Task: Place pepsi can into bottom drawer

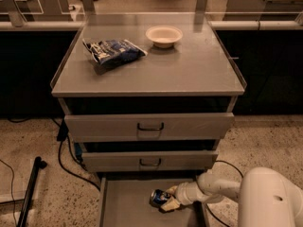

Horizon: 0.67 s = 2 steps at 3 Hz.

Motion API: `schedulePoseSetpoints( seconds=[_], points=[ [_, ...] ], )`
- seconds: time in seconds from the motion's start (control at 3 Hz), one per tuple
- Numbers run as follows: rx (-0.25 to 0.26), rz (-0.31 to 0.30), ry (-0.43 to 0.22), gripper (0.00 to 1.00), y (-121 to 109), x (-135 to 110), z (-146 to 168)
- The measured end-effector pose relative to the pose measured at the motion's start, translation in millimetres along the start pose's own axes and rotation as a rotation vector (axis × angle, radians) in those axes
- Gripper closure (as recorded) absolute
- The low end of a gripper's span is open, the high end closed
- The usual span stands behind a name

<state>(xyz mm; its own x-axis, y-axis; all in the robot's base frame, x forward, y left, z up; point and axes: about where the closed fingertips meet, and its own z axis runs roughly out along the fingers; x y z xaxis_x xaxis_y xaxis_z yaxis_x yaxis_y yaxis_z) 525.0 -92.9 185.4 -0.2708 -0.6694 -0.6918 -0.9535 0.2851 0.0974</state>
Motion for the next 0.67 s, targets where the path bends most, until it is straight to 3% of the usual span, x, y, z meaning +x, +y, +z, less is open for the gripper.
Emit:
schedulePoseSetpoints(
  seconds=[0.33,0.67],
  points=[
    [-0.071,0.016,-0.013,1.0,13.0,22.6,35.4],
    [-0.075,0.023,-0.019,1.0,12.4,26.9,40.9]
  ],
)
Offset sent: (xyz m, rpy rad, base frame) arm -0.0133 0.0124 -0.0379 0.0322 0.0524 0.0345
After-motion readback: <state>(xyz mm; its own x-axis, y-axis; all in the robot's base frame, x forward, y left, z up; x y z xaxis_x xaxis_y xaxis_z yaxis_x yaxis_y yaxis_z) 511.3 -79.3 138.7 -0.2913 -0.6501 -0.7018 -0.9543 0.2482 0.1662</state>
